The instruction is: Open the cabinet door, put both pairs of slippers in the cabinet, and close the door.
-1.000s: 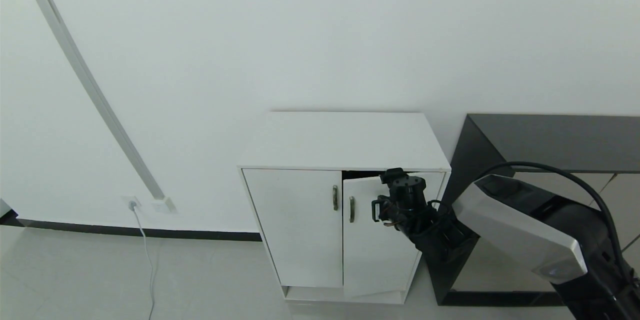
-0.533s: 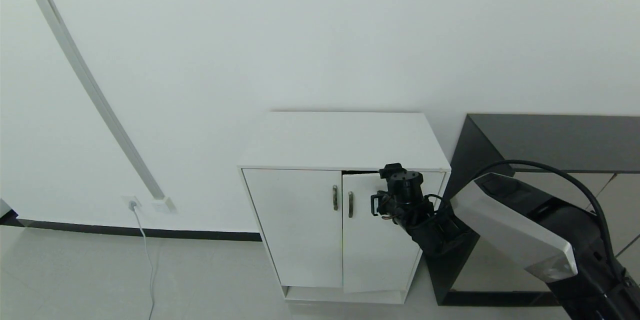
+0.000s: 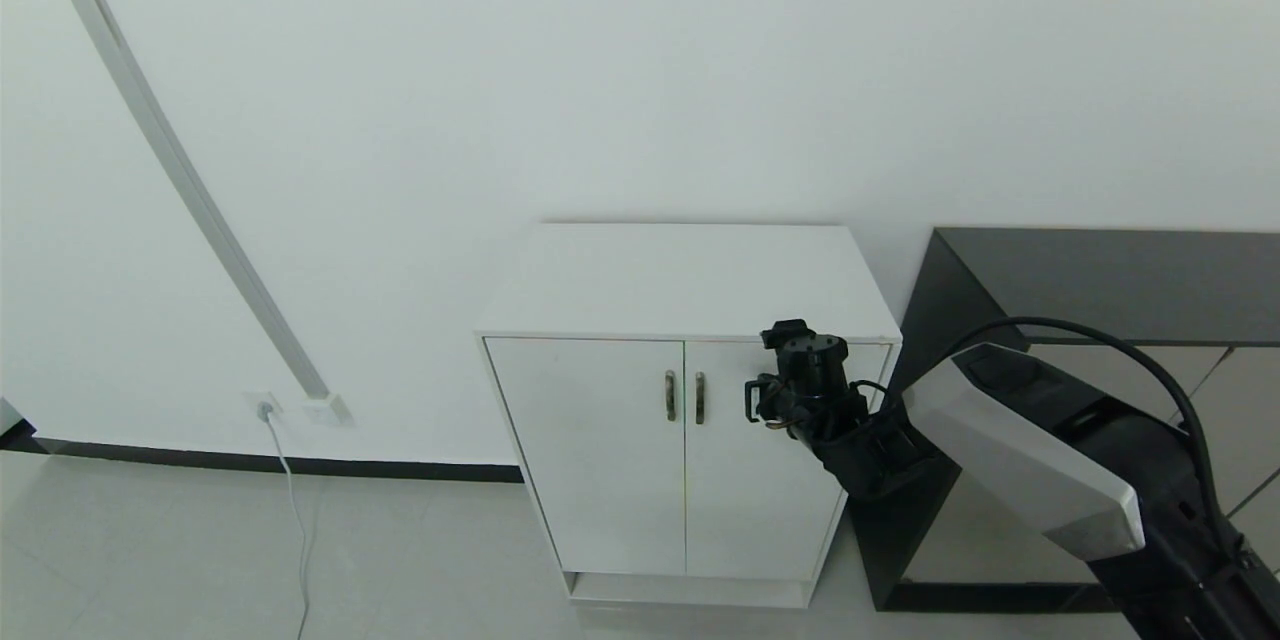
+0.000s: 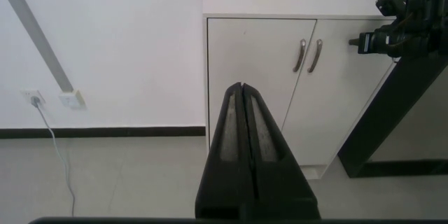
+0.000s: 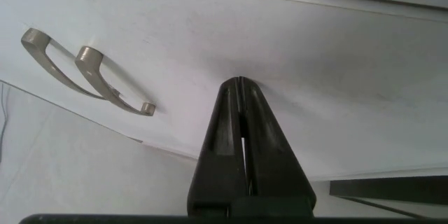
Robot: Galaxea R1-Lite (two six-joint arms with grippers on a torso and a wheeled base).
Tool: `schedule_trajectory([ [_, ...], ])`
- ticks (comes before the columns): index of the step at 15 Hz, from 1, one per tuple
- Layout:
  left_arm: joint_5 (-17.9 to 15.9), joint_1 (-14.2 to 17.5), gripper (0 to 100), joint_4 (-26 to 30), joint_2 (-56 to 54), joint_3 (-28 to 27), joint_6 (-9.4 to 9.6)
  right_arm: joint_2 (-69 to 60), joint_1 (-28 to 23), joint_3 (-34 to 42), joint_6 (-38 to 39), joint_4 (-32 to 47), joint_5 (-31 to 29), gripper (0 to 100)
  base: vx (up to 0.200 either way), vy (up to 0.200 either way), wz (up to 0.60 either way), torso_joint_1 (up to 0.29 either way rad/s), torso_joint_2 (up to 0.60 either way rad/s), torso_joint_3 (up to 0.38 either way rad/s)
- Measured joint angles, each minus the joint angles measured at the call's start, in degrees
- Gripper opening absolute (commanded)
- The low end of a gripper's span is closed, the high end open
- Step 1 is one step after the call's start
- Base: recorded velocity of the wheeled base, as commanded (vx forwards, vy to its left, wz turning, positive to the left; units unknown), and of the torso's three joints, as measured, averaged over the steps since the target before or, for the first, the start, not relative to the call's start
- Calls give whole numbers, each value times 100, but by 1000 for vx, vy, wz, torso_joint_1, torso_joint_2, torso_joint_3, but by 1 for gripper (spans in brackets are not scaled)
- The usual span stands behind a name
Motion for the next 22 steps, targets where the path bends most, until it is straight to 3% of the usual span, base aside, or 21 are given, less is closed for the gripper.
schedule_trajectory([
  [22,0,0,0,-2,0,0,-2,152,2,-174,0,-7,-17,0,0,0,0,0,0,0],
])
